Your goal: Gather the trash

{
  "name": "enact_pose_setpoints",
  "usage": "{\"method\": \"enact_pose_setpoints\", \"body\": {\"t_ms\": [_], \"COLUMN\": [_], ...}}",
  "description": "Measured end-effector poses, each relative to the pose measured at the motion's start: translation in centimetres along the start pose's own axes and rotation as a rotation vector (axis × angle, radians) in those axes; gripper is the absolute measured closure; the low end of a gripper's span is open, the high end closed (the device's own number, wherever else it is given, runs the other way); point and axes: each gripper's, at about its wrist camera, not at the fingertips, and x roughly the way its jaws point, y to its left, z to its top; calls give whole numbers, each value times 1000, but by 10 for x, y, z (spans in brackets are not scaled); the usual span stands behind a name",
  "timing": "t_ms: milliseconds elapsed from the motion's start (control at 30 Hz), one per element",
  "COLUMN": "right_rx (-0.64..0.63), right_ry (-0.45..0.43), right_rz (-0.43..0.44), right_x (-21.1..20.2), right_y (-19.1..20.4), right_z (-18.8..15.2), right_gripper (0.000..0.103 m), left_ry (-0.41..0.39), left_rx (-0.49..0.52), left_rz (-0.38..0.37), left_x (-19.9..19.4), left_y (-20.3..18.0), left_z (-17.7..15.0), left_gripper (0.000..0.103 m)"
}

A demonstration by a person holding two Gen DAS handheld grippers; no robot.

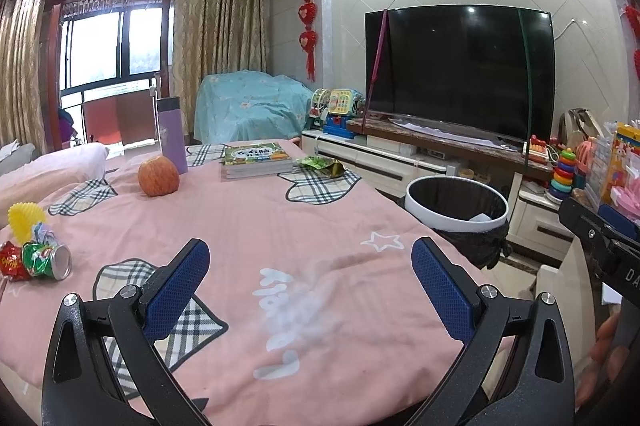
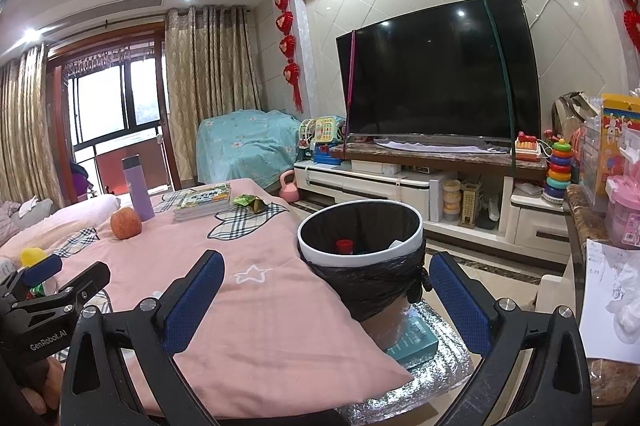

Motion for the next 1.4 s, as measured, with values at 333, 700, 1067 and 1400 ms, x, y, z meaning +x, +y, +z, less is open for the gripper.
{"method": "enact_pose_setpoints", "body": {"t_ms": [333, 700, 1067, 1400], "right_rx": [4, 8, 18, 35], "right_ry": [5, 15, 26, 57], "right_rz": [9, 18, 29, 42], "right_x": [1, 3, 6, 15], "right_y": [1, 2, 0, -2], "right_z": [-1, 0, 0, -1], "right_gripper": [0, 0, 0, 0], "left_ry": [3, 9, 21, 48], "left_rx": [-2, -1, 1, 2], "left_rz": [-3, -6, -14, -24], "left_x": [2, 4, 9, 20], "left_y": [0, 0, -1, 0], "left_z": [0, 0, -2, -4], "left_gripper": [0, 0, 0, 0]}}
